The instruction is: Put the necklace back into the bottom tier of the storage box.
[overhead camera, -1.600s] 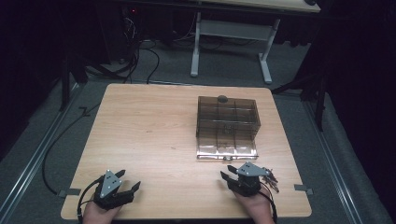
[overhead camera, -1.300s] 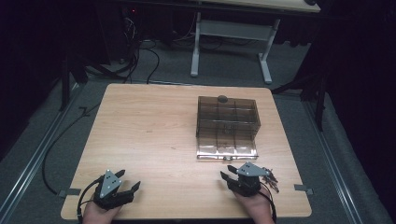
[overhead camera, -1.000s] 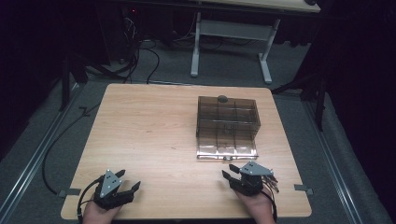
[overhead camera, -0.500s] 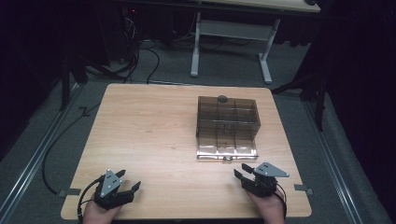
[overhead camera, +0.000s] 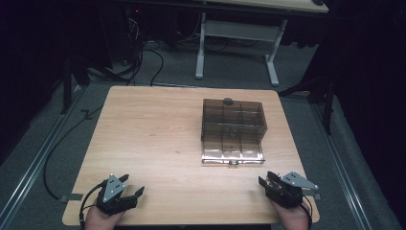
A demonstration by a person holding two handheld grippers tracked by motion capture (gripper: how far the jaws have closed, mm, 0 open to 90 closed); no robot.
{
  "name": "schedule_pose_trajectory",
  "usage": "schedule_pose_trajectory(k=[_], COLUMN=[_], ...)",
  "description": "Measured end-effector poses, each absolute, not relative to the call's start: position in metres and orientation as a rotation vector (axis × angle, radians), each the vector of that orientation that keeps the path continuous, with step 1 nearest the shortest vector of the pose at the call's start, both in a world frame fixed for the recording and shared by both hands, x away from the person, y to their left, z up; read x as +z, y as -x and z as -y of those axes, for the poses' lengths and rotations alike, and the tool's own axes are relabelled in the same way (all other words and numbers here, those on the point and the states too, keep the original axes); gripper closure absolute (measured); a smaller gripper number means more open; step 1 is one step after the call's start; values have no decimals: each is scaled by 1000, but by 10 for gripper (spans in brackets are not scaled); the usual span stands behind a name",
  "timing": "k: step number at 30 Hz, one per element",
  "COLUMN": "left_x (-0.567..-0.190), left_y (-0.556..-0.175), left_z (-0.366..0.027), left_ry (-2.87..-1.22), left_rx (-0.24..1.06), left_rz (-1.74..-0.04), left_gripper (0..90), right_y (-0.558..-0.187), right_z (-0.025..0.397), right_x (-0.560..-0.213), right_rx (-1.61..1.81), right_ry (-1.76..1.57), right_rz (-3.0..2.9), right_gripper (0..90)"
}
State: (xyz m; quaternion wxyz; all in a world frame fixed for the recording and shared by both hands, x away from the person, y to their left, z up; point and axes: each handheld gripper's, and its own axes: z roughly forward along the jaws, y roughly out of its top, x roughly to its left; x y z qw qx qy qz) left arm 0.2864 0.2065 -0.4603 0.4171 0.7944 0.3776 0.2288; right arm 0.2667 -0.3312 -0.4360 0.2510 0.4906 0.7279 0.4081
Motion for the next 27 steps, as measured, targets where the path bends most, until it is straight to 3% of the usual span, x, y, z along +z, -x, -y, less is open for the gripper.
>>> schedule_pose_trajectory(k=[17,27], left_x=[-460,-460], left_y=[-287,-287], left_z=[-206,-206], left_ry=[-1997,-1998], left_rx=[577,578], left_rz=[-951,-949], left_gripper=[277,278], right_y=[-261,-268], right_z=[370,368], right_x=[-448,-455], right_rx=[1003,930], right_ry=[-1501,-1529], right_rz=[-1966,-1996], right_gripper=[417,439])
